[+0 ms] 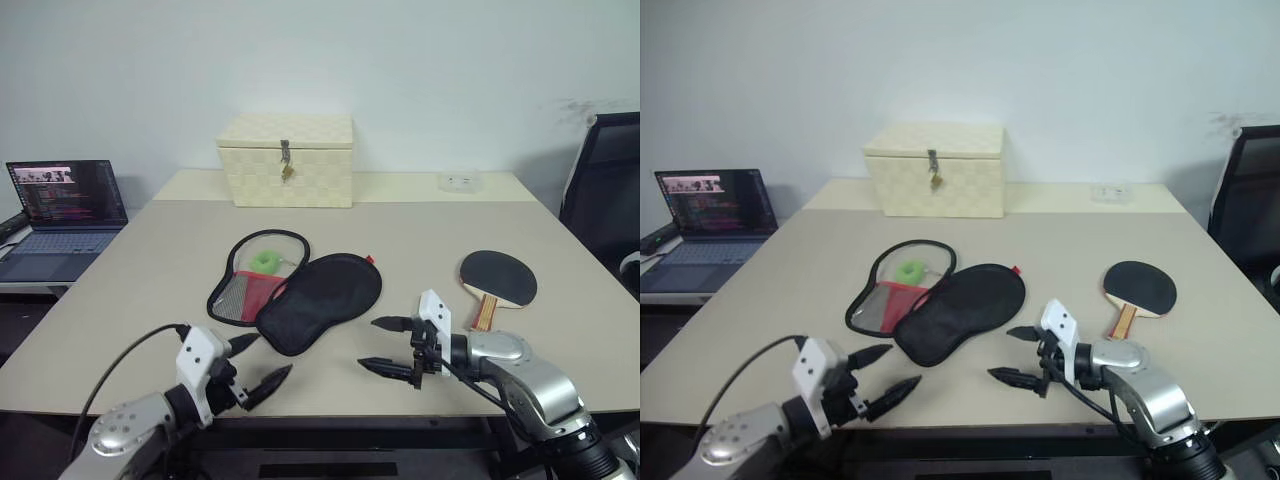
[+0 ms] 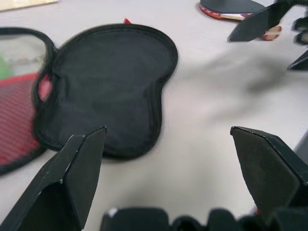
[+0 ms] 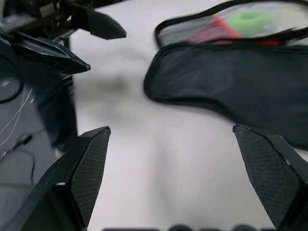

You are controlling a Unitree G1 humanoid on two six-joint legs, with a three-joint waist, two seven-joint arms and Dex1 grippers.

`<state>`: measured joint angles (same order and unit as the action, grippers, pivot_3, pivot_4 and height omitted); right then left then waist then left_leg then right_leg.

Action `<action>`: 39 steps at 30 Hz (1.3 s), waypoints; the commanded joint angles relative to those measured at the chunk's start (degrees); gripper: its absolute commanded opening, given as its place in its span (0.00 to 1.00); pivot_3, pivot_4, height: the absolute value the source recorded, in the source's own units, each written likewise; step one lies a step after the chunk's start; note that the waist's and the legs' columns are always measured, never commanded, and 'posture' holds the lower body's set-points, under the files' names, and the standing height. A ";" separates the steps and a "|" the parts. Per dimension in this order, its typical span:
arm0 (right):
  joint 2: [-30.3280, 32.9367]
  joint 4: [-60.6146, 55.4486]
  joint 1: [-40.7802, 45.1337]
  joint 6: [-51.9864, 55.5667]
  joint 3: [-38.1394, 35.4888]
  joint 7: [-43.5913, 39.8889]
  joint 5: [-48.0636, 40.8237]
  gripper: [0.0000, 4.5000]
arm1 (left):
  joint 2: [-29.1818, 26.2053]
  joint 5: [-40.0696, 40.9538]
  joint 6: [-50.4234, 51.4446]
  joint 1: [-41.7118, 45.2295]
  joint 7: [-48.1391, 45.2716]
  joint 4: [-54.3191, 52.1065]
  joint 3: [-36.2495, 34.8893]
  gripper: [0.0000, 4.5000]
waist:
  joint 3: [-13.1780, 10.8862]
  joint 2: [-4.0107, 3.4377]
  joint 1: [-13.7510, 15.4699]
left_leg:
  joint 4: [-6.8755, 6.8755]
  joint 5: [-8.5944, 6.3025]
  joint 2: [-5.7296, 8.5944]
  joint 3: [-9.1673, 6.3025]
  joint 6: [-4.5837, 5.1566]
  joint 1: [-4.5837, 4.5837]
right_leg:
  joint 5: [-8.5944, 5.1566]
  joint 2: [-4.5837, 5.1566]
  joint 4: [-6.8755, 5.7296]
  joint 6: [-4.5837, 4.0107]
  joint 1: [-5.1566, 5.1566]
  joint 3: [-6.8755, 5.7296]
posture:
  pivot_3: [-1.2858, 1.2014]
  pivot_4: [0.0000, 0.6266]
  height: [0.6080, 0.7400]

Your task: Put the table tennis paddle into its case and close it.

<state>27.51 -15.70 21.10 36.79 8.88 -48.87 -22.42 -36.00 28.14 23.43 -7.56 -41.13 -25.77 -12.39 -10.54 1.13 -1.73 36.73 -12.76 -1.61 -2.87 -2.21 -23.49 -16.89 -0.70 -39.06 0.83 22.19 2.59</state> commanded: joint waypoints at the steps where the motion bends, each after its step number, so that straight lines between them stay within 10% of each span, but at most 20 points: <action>1: -1.74 -2.79 2.39 8.27 -1.57 5.87 -1.97 0.99 | -2.71 2.80 -0.04 3.78 -3.69 2.47 -2.99 1.00 | 0.00 0.00 -0.07 | 0.00 0.00 -0.01 0.02 0.00 0.00 | 0.01 0.00 0.00 -0.02 0.01 0.00 | 0.52 0.24 1.00; 16: -17.06 4.18 6.86 26.72 -1.33 24.71 -1.88 0.99 | -16.12 10.26 8.86 17.79 -20.17 12.17 -3.99 1.00 | -0.01 -0.02 -0.19 | -0.18 -0.01 -0.05 0.05 -0.02 -0.05 | 0.02 -0.07 0.01 -0.13 0.15 -0.02 | 0.52 0.24 1.00; 39: -32.42 23.84 19.51 18.76 -3.08 29.21 0.50 0.96 | -17.28 11.53 10.79 16.02 -20.12 8.94 -6.92 1.00 | -0.02 -0.02 -0.95 | -0.62 -0.01 -0.08 0.03 -0.03 0.04 | 0.03 -0.07 0.01 -0.44 0.25 -0.03 | 0.52 0.24 1.00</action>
<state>-3.92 9.80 39.40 55.36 6.89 -19.76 -20.55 -53.09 39.27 34.85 8.36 -61.40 -15.42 -17.86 -10.56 1.11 -2.68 36.11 -12.77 -1.69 -2.84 -2.24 -23.45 -16.87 -0.76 -39.05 0.38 22.44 2.56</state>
